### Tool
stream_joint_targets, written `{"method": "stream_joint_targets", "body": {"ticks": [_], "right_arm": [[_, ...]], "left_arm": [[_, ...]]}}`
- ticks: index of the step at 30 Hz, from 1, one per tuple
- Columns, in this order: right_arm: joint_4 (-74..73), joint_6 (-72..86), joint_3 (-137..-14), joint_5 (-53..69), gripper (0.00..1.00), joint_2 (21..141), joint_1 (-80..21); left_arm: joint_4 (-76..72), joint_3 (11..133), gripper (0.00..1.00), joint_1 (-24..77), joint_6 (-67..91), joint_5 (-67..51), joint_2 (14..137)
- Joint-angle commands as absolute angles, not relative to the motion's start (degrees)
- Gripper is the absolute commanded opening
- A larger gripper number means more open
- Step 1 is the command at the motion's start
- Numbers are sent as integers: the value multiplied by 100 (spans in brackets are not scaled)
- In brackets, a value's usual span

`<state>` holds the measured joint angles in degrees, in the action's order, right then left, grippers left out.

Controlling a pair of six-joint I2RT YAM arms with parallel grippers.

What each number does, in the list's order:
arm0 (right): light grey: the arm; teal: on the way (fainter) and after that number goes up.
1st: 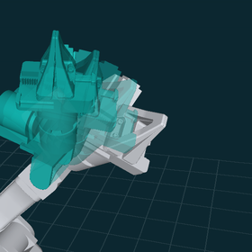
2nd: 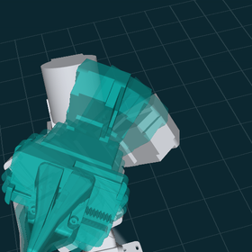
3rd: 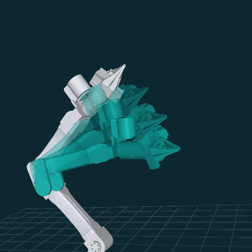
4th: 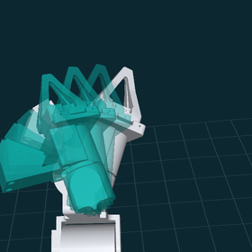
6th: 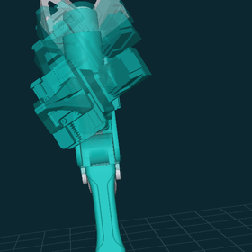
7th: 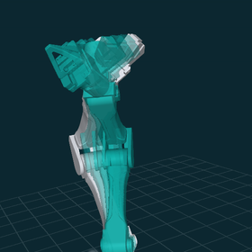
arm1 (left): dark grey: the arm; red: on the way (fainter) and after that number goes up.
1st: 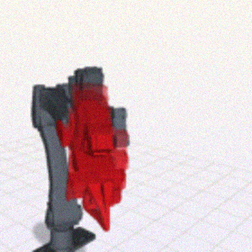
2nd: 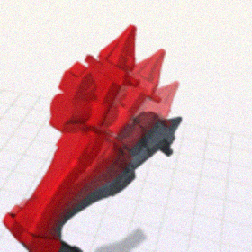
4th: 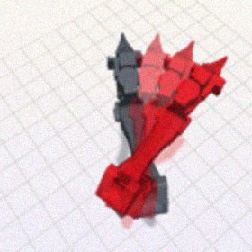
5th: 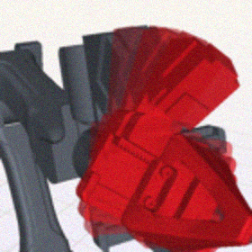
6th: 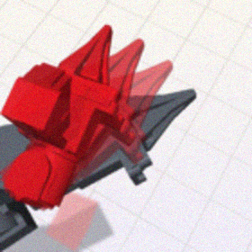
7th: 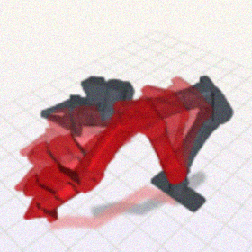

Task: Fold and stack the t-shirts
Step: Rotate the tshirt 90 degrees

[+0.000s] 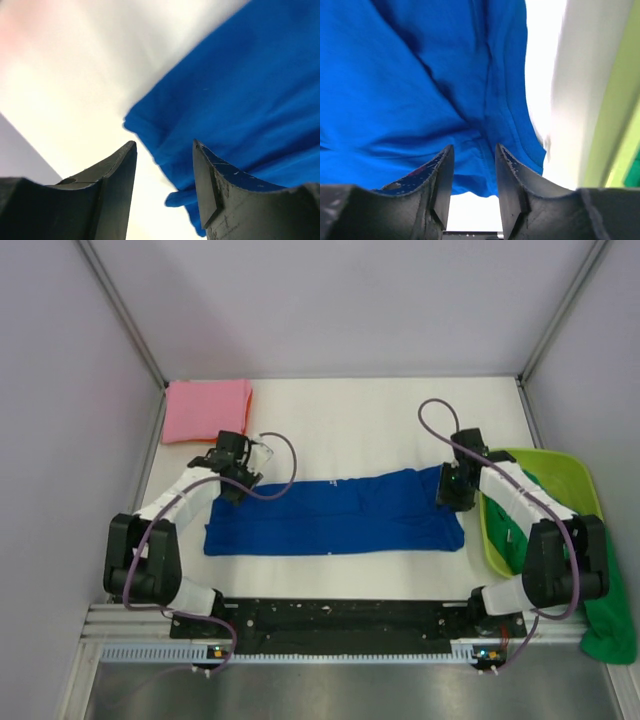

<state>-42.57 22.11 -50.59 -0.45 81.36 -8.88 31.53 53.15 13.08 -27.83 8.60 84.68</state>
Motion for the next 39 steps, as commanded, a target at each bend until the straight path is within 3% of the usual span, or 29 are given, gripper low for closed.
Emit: {"method": "stream_joint_targets", "body": {"ticks": [1, 6, 11, 18, 20, 23, 26, 31, 35, 39], "right_arm": [[-4307, 1969, -5993, -272, 41, 7928, -1072], [-4219, 2004, -6249, -457, 40, 8234, -1371], [-3762, 2074, -5977, -89, 36, 8876, -1389], [-3393, 2022, -5844, -52, 33, 9298, -1415], [-3384, 2013, -5958, -105, 32, 9526, -1415], [-3410, 1987, -6327, -211, 25, 10105, -1371], [-3576, 1925, -7151, -36, 12, 10965, -1222], [-4262, 1714, -9803, -62, 9, 12731, -1195], [-4534, 1696, -12429, 570, 19, 13894, -1230], [-4544, 1653, -12833, 467, 36, 13537, -1257]], "left_arm": [[3173, 5616, 52, 661, -3172, 704, 8393], [3304, 6064, 52, -174, -3401, 160, 9183], [3147, 5942, 53, -228, -3849, -799, 9474], [2882, 5818, 52, -228, -4201, -624, 9764], [3067, 5801, 42, -237, -4271, -720, 9809], [3033, 5669, 4, -246, -4210, -459, 9782], [2918, 5660, 0, -500, -3991, -176, 9782], [3347, 5337, 0, -879, -4191, -657, 9380], [4400, 4703, 0, -774, -4929, -2046, 8703], [4983, 4395, 0, -773, -5159, -2242, 7903]]}}
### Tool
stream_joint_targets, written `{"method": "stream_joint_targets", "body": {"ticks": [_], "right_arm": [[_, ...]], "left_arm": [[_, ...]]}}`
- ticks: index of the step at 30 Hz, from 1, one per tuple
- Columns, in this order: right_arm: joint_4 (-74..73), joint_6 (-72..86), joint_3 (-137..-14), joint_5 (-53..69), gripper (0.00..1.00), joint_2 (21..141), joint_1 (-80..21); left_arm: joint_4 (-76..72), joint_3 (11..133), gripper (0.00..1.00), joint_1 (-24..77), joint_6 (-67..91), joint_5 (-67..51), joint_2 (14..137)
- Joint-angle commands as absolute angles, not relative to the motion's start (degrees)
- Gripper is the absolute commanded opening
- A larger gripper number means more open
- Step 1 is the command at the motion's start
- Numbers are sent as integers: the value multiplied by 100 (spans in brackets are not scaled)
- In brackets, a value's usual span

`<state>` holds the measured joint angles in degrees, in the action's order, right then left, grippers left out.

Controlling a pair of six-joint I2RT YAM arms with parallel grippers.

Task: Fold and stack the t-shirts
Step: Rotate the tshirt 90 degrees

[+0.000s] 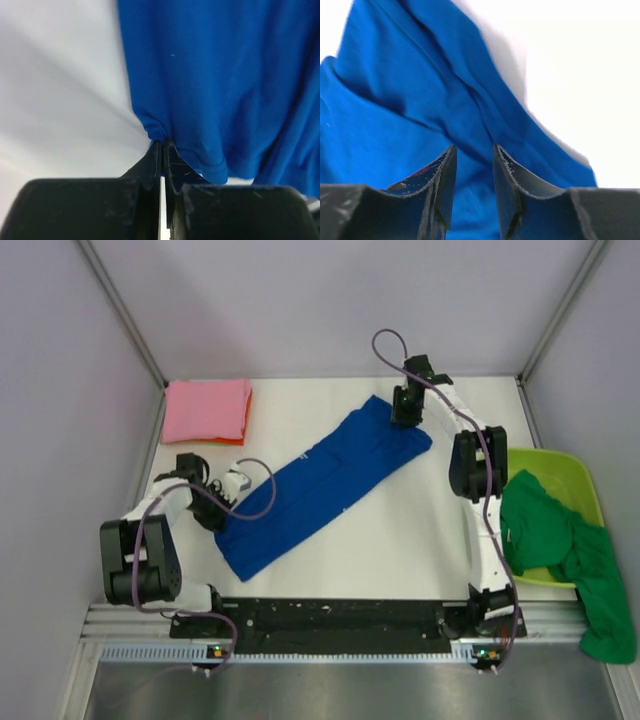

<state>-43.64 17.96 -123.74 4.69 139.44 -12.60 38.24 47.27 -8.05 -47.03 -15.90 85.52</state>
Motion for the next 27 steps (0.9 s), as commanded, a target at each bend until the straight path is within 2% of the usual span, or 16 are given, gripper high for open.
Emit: {"method": "stream_joint_targets", "body": {"ticks": [1, 4, 8, 11, 13, 17, 20, 24, 27], "right_arm": [[-4544, 1557, -12649, 187, 38, 13300, -1248], [-4500, 1319, -11685, -429, 40, 12440, -1239], [-4351, 1257, -10023, -484, 39, 11471, -1213], [-3834, 1275, -9047, -37, 31, 11268, -1222], [-3595, 1292, -8825, 403, 28, 11425, -1222], [-3603, 1529, -9227, 659, 27, 12153, -1195], [-3700, 1862, -9894, 843, 25, 12926, -1038], [-3727, 2179, -11631, 1256, 24, 14025, -862], [-3587, 2486, -13266, 1432, 23, 14825, -844]], "left_arm": [[5044, 4342, 0, -791, -5168, -2137, 7736], [5482, 4394, 0, -782, -5325, -2083, 7392], [5459, 4552, 1, -782, -5274, -1724, 7532], [4670, 4579, 10, -782, -4853, -1162, 7602], [4325, 4631, 22, -782, -4711, -1064, 7681], [4061, 4632, 36, -774, -4693, -1002, 7980], [3982, 4439, 38, -739, -4790, -1002, 8182], [4007, 4053, 40, -301, -5001, -1291, 8314], [4122, 3859, 40, 900, -4940, -1791, 8253]]}}
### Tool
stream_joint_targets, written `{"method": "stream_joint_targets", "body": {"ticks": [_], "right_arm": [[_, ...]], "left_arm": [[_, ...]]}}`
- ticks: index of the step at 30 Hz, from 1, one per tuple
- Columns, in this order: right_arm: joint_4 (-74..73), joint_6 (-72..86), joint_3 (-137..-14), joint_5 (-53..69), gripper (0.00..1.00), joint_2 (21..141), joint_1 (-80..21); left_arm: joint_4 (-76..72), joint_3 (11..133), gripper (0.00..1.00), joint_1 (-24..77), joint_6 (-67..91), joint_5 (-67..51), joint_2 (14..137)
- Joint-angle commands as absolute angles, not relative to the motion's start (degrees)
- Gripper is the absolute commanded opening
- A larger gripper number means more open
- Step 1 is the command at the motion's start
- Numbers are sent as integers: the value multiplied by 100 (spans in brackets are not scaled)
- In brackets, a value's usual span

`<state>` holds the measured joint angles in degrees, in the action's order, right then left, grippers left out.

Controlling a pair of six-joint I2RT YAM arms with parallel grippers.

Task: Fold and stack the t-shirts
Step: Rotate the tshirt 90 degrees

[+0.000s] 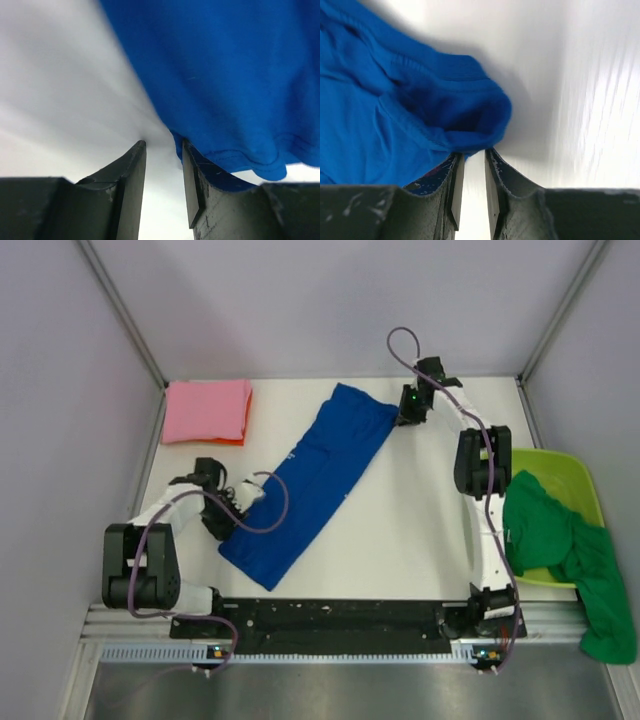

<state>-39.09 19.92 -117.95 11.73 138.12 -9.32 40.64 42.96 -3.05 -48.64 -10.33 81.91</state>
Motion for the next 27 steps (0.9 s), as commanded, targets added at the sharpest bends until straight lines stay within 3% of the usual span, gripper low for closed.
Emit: {"method": "stream_joint_targets", "body": {"ticks": [1, 5, 9, 12, 17, 21, 24, 26, 27], "right_arm": [[-3351, 2635, -13593, 1502, 24, 14992, -852], [-2216, 2822, -13772, 1766, 37, 14741, -844], [-2188, 1463, -12941, 2573, 47, 13531, -852], [-2005, 258, -11222, 3049, 52, 11994, -896], [-557, -1640, -7557, 3935, 55, 9181, -1475], [-500, -3800, -5357, 4884, 63, 7466, -2432], [-667, -4446, -4291, 5150, 66, 6690, -3127], [-1175, -4858, -4114, 5020, 66, 6540, -3741], [-1273, -4939, -4035, 4758, 66, 6556, -4057]], "left_arm": [[4131, 3858, 40, 1323, -4879, -2063, 8201], [4419, 4253, 40, 2950, -4614, -2626, 8069], [5069, 4736, 41, 3357, -4807, -3172, 7788], [5711, 4965, 41, 3357, -5158, -3086, 7524], [6065, 4940, 41, 3243, -5598, -1873, 7076], [5599, 4493, 43, 3226, -6184, -2178, 6812], [5222, 4018, 45, 3217, -6661, -2363, 6706], [5151, 3842, 53, 3234, -6811, -2618, 6619], [5150, 3789, 67, 3243, -6890, -2819, 6583]]}}
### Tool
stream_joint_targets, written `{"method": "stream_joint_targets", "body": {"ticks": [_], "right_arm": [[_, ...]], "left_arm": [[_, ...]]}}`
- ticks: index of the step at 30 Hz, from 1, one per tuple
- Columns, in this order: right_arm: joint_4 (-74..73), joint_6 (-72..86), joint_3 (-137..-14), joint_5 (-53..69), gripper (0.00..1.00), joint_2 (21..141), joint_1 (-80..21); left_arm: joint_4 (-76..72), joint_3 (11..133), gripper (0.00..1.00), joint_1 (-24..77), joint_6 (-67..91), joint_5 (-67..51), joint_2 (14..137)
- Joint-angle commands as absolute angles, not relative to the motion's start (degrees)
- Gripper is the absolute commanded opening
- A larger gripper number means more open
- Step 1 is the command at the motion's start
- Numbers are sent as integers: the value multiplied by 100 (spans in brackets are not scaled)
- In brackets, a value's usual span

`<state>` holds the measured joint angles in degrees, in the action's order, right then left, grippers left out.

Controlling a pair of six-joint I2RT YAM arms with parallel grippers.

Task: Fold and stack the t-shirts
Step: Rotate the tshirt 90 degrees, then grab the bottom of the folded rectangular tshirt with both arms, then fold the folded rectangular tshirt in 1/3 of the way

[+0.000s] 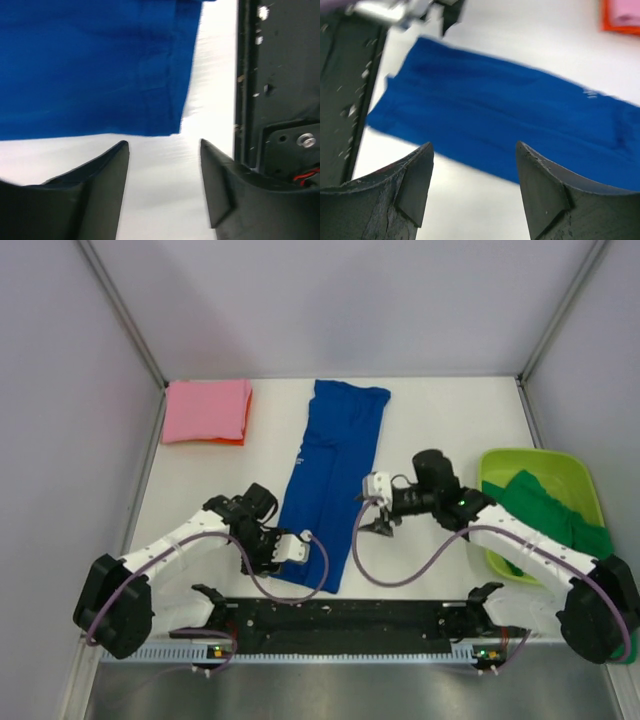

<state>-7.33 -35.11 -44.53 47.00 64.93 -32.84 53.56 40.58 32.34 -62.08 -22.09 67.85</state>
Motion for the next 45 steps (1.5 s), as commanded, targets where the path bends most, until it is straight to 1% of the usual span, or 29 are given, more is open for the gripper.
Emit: {"method": "stream_joint_targets", "body": {"ticks": [1, 4, 7, 9, 12, 15, 16, 17, 18, 19, 20, 21, 22, 24, 26, 31, 33, 35, 39, 43, 45], "right_arm": [[-1318, -5070, -3956, 4529, 66, 6652, -4435], [-1161, -5448, -3753, 4219, 67, 7144, -5245], [-731, -5440, -3744, 3895, 67, 7706, -5711], [-362, -5476, -3718, 3456, 67, 7988, -6010], [156, -5414, -3753, 3288, 65, 8445, -6257], [-191, -5580, -3972, 3165, 58, 8814, -6398], [-324, -5668, -4025, 3173, 54, 8885, -6468], [-456, -5782, -4034, 3338, 46, 8921, -6504], [-561, -5853, -4008, 3583, 34, 8921, -6504], [-554, -5854, -3947, 3725, 22, 8895, -6504], [-615, -5862, -3894, 3779, 13, 8851, -6504], [-824, -5880, -3859, 3753, 4, 8755, -6495], [-948, -5889, -3850, 3666, 1, 8710, -6504], [-1343, -5906, -3736, 3473, 0, 8422, -6504], [-1520, -5784, -3639, 3314, 0, 8079, -6504], [-1933, -5301, -3411, 3199, 0, 7051, -6320], [-1934, -5133, -3349, 3234, 0, 6673, -6145], [-1881, -4993, -3418, 3226, 0, 6461, -5925], [-1767, -4676, -3822, 3155, 0, 6591, -5197], [-960, -4535, -4007, 3155, 0, 6942, -4151], [-538, -4605, -4174, 3103, 0, 7258, -3834]], "left_arm": [[5142, 3753, 67, 3261, -6873, -2969, 6548], [4844, 3587, 67, 3331, -6732, -3190, 6382], [4291, 3183, 67, 3357, -6724, -2919, 6205], [4018, 3050, 67, 3384, -6697, -2726, 6284], [3771, 2945, 67, 3471, -6645, -2339, 6424], [3762, 2848, 66, 3568, -6636, -2093, 6495], [3744, 2804, 64, 3586, -6618, -2048, 6504], [3727, 2760, 61, 3612, -6601, -2013, 6504], [3727, 2734, 53, 3630, -6557, -1995, 6513], [3744, 2716, 38, 3665, -6478, -1995, 6504], [3796, 2725, 26, 3717, -6373, -2004, 6521], [3936, 2759, 12, 3770, -6242, -2013, 6521], [4016, 2795, 0, 3814, -6179, -2013, 6513], [4165, 2917, 0, 3884, -5837, -1881, 6434], [4690, 3145, 0, 3963, -5793, -2143, 6329], [5290, 3830, 0, 4131, -5187, -2645, 6135], [5344, 4235, 0, 4131, -4967, -2593, 6161], [5204, 4525, 0, 4131, -4591, -2209, 6266], [4659, 5184, 0, 3982, -4140, -1092, 6757], [4176, 5940, 0, 3683, -4043, -502, 7600], [4044, 6396, 0, 3447, -4026, -404, 8110]]}}
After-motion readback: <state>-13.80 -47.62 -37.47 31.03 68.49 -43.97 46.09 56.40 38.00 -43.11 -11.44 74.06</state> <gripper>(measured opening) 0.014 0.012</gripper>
